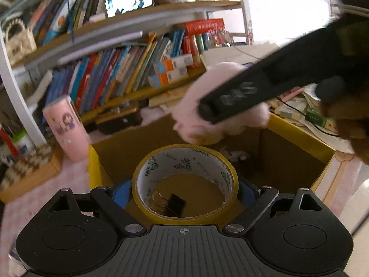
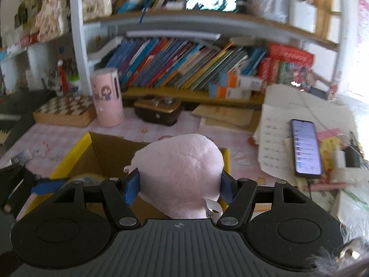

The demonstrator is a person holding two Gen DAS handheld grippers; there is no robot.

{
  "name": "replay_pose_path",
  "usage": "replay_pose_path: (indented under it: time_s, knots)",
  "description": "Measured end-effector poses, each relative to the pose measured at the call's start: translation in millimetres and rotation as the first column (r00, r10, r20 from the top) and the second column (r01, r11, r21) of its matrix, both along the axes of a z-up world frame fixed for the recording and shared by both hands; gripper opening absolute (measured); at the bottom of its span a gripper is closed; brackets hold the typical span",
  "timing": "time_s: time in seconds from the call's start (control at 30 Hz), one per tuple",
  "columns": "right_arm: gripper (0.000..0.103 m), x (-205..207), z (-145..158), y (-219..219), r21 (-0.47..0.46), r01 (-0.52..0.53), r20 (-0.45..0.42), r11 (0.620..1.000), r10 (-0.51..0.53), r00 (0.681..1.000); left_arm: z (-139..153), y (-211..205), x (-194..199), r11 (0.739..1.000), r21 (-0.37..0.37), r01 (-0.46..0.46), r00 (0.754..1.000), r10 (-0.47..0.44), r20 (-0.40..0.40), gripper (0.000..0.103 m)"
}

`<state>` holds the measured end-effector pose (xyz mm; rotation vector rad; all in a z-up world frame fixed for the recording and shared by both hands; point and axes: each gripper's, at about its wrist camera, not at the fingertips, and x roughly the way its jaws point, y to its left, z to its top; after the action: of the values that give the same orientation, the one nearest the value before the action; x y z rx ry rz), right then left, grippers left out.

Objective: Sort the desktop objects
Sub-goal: 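Lower both tools into the yellow box and open them, releasing tape and pig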

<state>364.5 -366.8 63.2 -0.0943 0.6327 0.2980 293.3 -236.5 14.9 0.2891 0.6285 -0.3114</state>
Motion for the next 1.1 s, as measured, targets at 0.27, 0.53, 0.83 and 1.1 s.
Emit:
replay_pose_path:
  time_s: [0.27, 0.53, 0.83, 1.1]
  knots:
    - [0.066, 54, -27, 19, -0.004, -0.063, -0.177, 0.998, 0.062, 0.982, -7, 2, 5, 0.998, -0.053, -0.041, 0.997, 0.037, -0.075, 0.092]
    - [0.068, 71, -40, 36, 0.047, -0.105, -0.261, 0.993, 0.114, 0.959, -6, 6, 1, 0.993, -0.044, -0.110, 0.992, 0.107, -0.068, 0.097]
    - [0.098, 60, -18, 36, 0.119, -0.141, -0.141, 0.983, 0.157, 0.977, 5, 16, -7, 0.982, -0.095, -0.161, 0.986, 0.155, -0.063, 0.102]
    - [0.102, 26, -1, 18, 0.125, -0.112, -0.064, 0.986, 0.121, 0.991, 16, 27, -27, 0.967, -0.186, -0.175, 0.985, 0.172, -0.032, 0.103]
